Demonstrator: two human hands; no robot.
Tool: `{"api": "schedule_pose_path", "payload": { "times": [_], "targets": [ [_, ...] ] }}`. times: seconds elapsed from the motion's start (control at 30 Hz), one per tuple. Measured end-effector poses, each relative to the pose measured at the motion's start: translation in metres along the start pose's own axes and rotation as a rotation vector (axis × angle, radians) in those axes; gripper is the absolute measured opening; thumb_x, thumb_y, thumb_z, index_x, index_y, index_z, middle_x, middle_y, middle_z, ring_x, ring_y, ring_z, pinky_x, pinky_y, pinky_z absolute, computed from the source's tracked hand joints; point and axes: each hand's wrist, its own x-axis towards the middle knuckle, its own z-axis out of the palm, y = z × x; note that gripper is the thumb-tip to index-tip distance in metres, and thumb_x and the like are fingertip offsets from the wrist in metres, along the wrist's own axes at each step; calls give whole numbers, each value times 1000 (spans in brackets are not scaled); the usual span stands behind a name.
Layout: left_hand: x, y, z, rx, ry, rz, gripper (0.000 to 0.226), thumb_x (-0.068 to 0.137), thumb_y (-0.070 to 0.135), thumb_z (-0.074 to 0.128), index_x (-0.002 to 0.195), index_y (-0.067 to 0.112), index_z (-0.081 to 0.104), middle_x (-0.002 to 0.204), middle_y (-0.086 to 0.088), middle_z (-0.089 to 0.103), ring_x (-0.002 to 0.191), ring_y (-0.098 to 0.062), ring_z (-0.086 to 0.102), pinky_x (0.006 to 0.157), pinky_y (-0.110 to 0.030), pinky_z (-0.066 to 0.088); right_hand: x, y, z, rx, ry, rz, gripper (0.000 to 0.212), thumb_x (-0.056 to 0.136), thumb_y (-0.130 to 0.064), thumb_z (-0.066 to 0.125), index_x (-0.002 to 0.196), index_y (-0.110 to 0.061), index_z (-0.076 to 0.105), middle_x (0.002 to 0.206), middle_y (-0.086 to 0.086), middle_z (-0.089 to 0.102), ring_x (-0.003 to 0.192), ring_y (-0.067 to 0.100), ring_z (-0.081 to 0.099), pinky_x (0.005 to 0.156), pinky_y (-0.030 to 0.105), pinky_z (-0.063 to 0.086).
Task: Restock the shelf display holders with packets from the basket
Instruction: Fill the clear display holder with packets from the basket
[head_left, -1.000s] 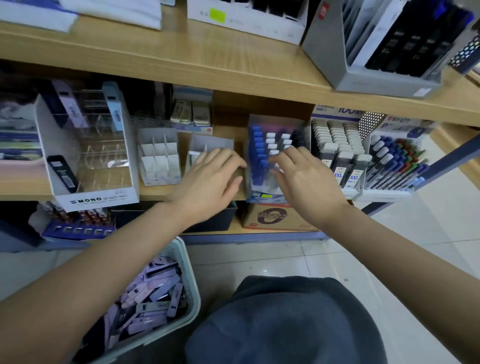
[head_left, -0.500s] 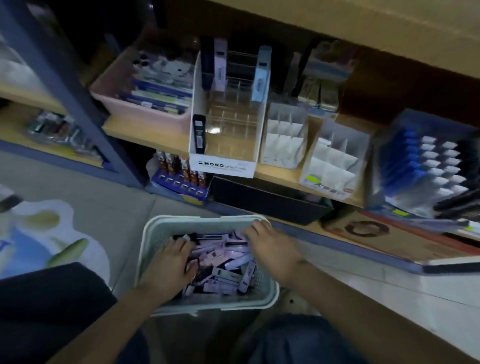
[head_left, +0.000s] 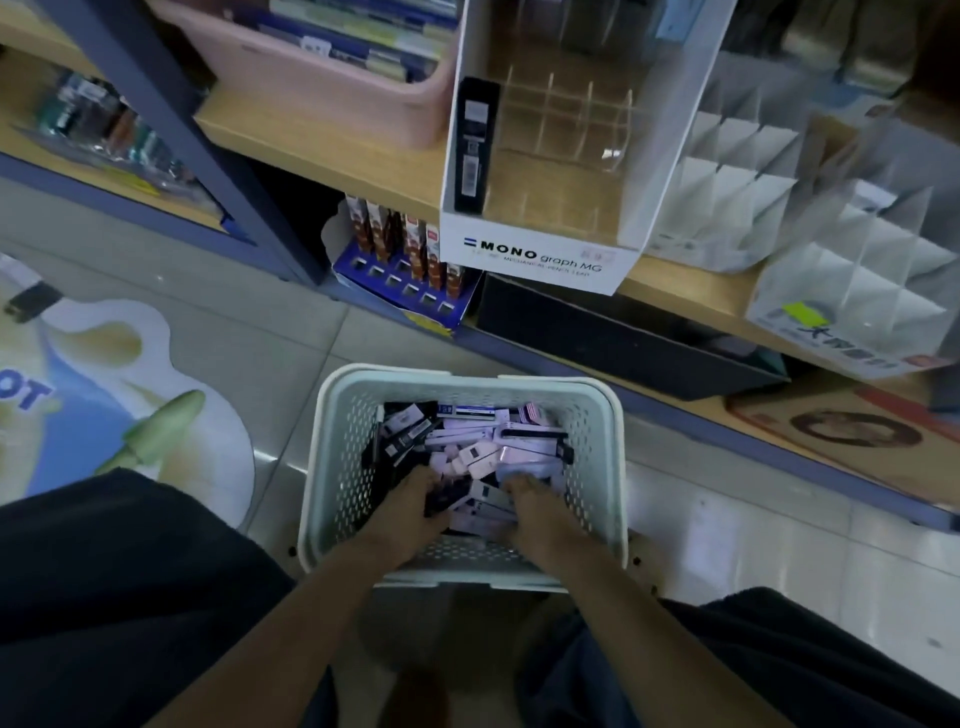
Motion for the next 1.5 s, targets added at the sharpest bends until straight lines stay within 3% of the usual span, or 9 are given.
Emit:
{"api": "schedule_pose_path", "payload": {
  "times": [0.17,0.3,0.47,0.6,0.73,1.0,1.2,1.4,1.5],
  "targets": [
    [12,2,8,77,-17,-31,50,85,25,67,129,10,48,127,-11,48,119,-24,48,97,-26,38,11,1,-1,-133,8,-19,39,88,-10,60,124,-5,49,132,13,48,123,25,45,101,29,32],
    [13,9,10,189,28,-50,47,88,24,63,130,10,48,129,-12,46,118,-26,48,98,-29,37,13,2,-7,-140,1,-35,15,88,-2,53,91,-16,47,117,14,59,112,25,55,96,31,36],
    [11,11,11,313,8,-19,31,97,16,42,126,6,43,120,-16,57,107,-29,54,85,-30,42,6,3,-11,-5,57,-41,35,93,4,45,126,-4,52,122,14,61,107,25,61,88,32,49],
    [0,14,5,160,99,73,14,100,8,32,94,13,44,90,-4,49,82,-15,46,61,-22,30,-6,-1,-21,95,152,-33,33,95,1,46,128,2,47,124,17,60,109,24,60,84,29,49],
    [-16,20,-4,-285,105,8,6,99,3,35,99,9,35,76,-3,43,63,-11,40,52,-14,35,-15,-10,-34,257,251,-22,28,100,-15,43,122,1,48,108,16,64,87,21,60,63,23,37],
    [-33,55,-7,-1150,136,-203,10,99,6,38,102,11,46,100,-13,57,66,-16,68,49,-29,53,-17,-34,-50,781,255,169,20,95,-23,53,103,-7,63,105,10,66,98,24,60,83,31,44],
    [-55,81,-12,-986,-92,-85,21,99,6,35,113,14,49,97,-6,65,76,-16,69,63,-29,56,-29,-49,-59,886,336,132,21,88,-16,64,69,-24,61,94,20,69,91,35,65,86,55,49],
    [-61,99,-17,-1189,-98,-135,23,101,16,31,113,16,50,105,-16,60,90,-28,61,58,-36,57,-39,-61,-61,806,472,39,14,84,-17,68,72,-19,62,74,1,65,74,18,62,73,31,51],
    [-64,96,-14,-1032,-75,-21,23,100,29,36,120,21,45,112,-10,60,90,-22,65,72,-39,58,-40,-66,-58,773,429,-38,5,90,-17,60,89,-14,64,84,2,65,80,16,61,72,25,46]
  ]
}}
